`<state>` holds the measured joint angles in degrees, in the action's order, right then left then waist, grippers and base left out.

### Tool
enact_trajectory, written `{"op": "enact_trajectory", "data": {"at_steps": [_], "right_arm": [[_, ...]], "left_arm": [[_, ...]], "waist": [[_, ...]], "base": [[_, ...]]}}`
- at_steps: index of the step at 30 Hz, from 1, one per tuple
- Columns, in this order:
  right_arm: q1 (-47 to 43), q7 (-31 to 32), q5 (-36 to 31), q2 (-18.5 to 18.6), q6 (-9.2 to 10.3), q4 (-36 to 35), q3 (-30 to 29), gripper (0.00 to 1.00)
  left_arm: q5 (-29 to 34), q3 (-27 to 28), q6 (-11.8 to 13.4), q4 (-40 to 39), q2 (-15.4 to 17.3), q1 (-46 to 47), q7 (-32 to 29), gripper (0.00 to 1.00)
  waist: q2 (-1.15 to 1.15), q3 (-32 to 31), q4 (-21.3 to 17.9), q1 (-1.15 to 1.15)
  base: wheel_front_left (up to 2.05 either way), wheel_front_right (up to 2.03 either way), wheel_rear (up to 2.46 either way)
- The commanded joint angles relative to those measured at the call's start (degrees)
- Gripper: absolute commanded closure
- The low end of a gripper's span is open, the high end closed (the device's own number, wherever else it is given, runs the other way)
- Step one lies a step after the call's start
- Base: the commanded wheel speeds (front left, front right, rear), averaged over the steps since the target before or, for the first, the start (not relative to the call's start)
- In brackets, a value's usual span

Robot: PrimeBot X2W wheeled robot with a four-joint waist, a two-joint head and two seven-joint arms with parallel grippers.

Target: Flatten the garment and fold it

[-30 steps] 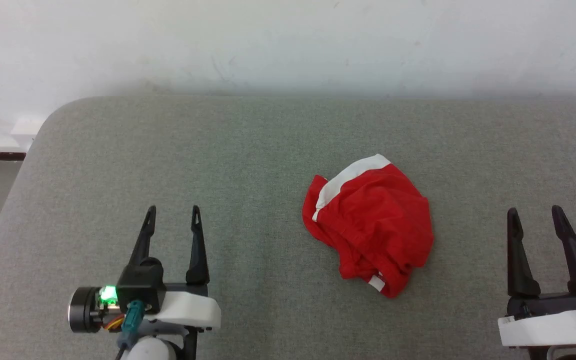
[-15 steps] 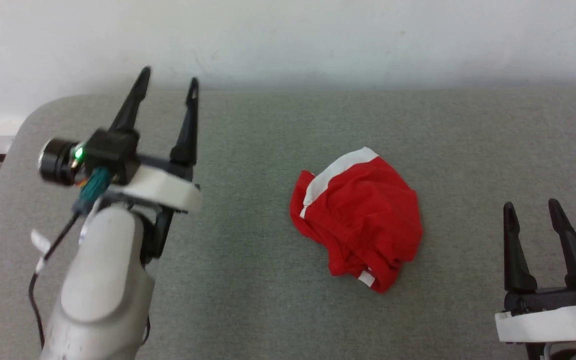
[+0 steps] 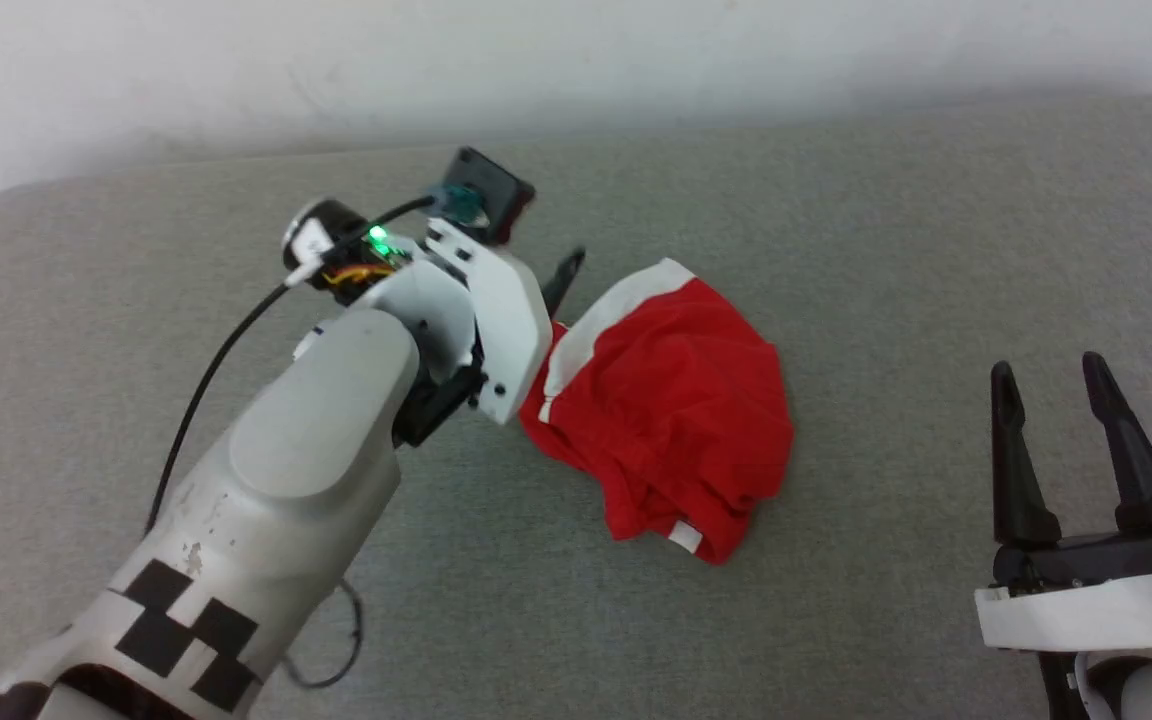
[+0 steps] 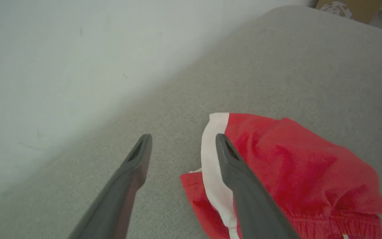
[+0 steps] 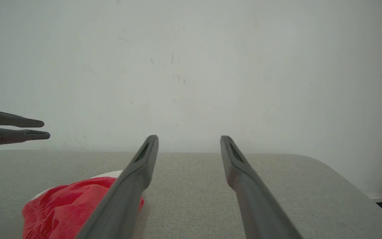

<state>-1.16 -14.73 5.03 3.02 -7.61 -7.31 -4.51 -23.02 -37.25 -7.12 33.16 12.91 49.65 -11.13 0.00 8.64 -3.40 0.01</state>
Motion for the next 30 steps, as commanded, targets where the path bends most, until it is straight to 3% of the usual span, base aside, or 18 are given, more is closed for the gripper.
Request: {"op": "enact_trajectory", "data": {"at_steps": [1, 9, 15, 16, 17, 26, 30], "right_arm": [[1.05, -0.27, 0.35, -0.14, 0.12, -0.26, 0.05, 0.00], [2.60, -0.27, 0.98, -0.14, 0.12, -0.12, 0.54, 0.00], [3.50, -0.27, 1.11, -0.14, 0.12, -0.41, 0.52, 0.00], [3.55, -0.27, 1.08, -0.14, 0.12, -0.48, 0.37, 0.00], [3.52, -0.27, 1.05, -0.14, 0.12, -0.53, 0.17, 0.00], [1.64, -0.27, 0.60, -0.14, 0.12, -0.51, -0.60, 0.00], [1.10, -0.27, 0.17, -0.14, 0.12, -0.67, -0.26, 0.00]], "left_arm": [[-4.04, -5.12, -0.34, 0.68, 1.81, 1.93, -4.19, 0.00], [-18.09, -25.80, -0.35, -1.41, 8.89, 6.67, -16.54, 0.00], [-24.49, -34.27, -0.36, -3.09, 11.33, 8.29, -19.64, 0.00], [-24.43, -34.81, -0.36, -3.79, 11.68, 8.63, -19.13, 0.77], [-24.30, -35.16, -0.36, -4.42, 11.97, 8.91, -18.34, 1.00], [-23.65, -33.45, -0.17, -8.30, 15.92, 9.01, -1.81, 1.00], [-26.10, -30.26, 2.75, -10.56, 20.29, 4.83, 3.19, 1.00]], "waist": [[0.00, 2.26, -2.64, -0.01], [0.00, 5.17, -5.93, -0.01], [0.00, 6.23, -6.74, -0.01], [0.00, 6.25, -6.67, -0.01], [0.00, 6.19, -6.51, -0.01], [0.00, 3.32, -2.05, -0.01], [0.00, 2.23, 0.11, -0.01]], "base": [[0.00, 0.00, 0.00], [0.00, 0.00, 0.00], [0.00, 0.00, 0.00], [0.00, 0.00, 0.00], [0.00, 0.00, 0.00], [0.00, 0.00, 0.00], [0.00, 0.00, 0.00]]}}
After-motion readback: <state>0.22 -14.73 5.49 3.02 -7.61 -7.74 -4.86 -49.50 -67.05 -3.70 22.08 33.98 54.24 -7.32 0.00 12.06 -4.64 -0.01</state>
